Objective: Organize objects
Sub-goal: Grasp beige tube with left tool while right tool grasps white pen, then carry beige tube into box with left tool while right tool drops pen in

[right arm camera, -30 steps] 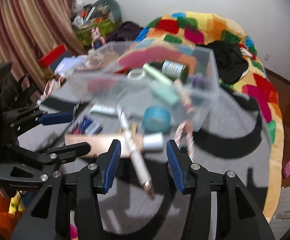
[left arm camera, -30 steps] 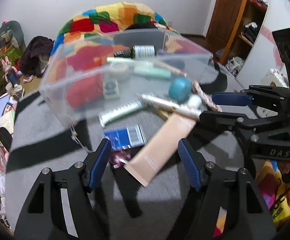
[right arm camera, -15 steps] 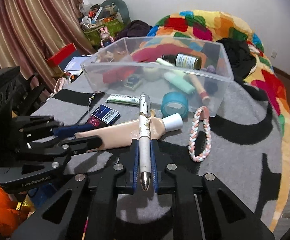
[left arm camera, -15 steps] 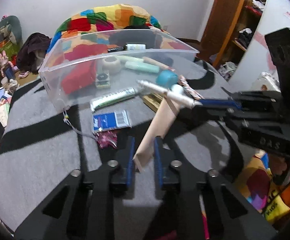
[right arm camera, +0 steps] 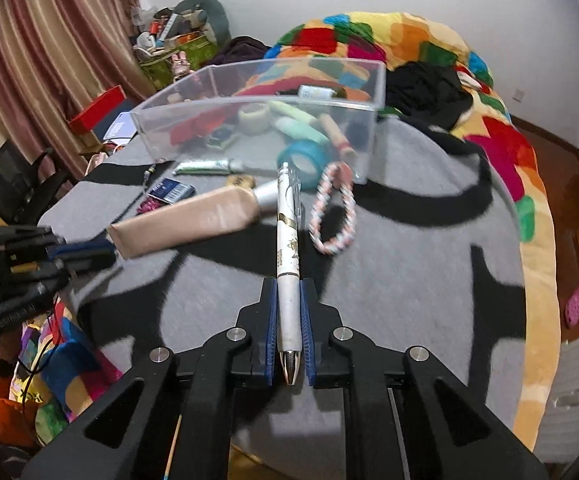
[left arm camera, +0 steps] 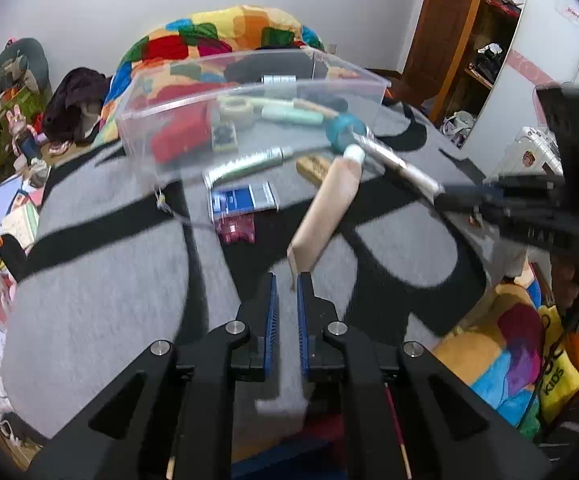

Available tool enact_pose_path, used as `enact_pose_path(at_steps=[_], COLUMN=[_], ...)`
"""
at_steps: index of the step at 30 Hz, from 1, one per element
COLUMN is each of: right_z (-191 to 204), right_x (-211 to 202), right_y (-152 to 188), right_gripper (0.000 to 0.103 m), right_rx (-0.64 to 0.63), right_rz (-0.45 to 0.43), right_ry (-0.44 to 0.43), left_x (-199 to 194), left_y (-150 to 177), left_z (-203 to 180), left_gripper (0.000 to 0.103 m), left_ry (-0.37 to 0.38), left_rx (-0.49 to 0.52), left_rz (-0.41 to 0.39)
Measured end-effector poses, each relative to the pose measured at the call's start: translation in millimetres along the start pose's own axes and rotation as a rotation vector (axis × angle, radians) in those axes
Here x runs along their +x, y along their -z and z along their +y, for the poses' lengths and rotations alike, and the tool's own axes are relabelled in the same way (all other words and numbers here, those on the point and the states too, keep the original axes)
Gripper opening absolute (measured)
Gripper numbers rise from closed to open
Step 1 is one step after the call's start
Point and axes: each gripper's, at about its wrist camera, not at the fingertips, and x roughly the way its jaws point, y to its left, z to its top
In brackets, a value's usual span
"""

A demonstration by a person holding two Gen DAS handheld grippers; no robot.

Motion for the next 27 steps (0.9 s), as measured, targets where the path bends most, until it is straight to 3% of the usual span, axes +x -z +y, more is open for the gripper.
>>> enact_pose_path(at_steps=[6,17,19,24,27], right_z=[-5,1,2,6,9], right_x=[4,17,20,25,22], right_y=[5,-11,-14,-15,-13], right_gripper=[0.010,0.015,0.017,0.017,0.010], right_rx=[0.006,-0.018,-0.020,-0.027,-0.030], right_rz=[0.021,0.034,0.030,0.000,-0.013], right_ry=[-0.010,0.021,0.023,0.052,0.060], left_x=[12,71,73,72,68], left_y=[-28,-63,-64,-60,-55], left_z=[-10,-20,-24,-34,-37], left_gripper=[0.033,0.033,0.030,0.011,0.008], left_ry=[0.000,0.084,0.085,0.065,0.037], left_rx=[0.063,0.121,0.131,0.137,0.137], left_rz=[-0.001,0.134,0.132,0.113,0.093])
